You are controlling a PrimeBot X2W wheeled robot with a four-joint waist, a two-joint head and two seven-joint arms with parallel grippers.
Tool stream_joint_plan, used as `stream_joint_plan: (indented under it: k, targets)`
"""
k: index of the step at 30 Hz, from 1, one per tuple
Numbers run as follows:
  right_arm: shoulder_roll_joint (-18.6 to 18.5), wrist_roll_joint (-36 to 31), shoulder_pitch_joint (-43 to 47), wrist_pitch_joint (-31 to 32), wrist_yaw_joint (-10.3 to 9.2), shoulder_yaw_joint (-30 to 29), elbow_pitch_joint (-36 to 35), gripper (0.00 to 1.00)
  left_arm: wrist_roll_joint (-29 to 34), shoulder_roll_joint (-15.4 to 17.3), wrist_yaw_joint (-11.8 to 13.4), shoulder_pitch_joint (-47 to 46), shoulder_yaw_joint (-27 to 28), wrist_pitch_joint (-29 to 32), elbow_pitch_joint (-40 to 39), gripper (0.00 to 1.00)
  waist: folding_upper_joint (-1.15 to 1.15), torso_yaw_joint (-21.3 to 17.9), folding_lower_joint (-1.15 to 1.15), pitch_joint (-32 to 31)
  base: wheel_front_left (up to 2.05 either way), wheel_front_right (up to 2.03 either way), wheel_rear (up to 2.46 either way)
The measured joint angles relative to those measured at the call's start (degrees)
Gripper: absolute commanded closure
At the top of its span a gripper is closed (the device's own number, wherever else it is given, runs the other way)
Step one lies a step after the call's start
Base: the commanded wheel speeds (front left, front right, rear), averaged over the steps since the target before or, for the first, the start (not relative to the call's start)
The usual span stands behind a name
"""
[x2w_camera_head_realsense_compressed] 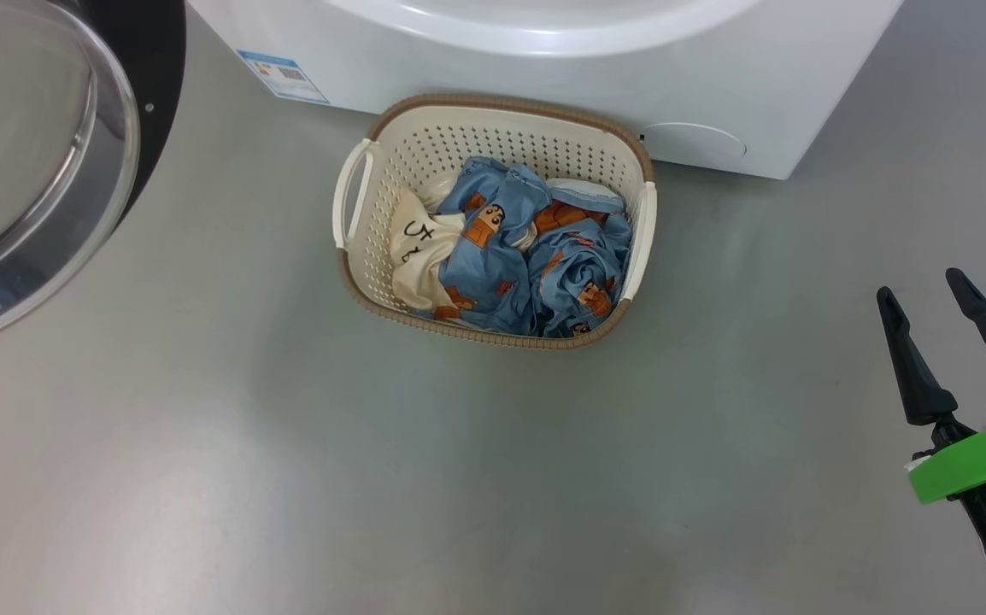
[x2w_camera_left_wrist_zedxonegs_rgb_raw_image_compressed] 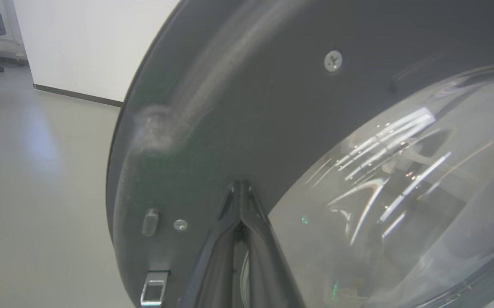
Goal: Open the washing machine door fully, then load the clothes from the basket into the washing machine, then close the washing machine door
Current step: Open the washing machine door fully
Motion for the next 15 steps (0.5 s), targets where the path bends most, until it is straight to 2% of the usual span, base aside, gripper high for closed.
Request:
stream_joint_plan:
  k: [6, 15]
  targets:
    - [0.32, 0.00, 0.00, 0.01, 0.00, -0.01, 0.38, 0.00, 0.35, -1.47, -0.04, 0.15, -0.93, 0.01, -0.98, 1.00, 0.00, 0.26, 0.00, -1.33, 0.00, 0.00, 0.00]
    - [1.65, 0.01, 0.30, 0.00, 0.00, -0.05, 0.86, 0.00, -3.47, -5.58, -0.04, 6.87, -6.97, 0.01, -7.12, 1.00, 0.00, 0.62, 0.00, -5.27, 0.00, 0.00, 0.00]
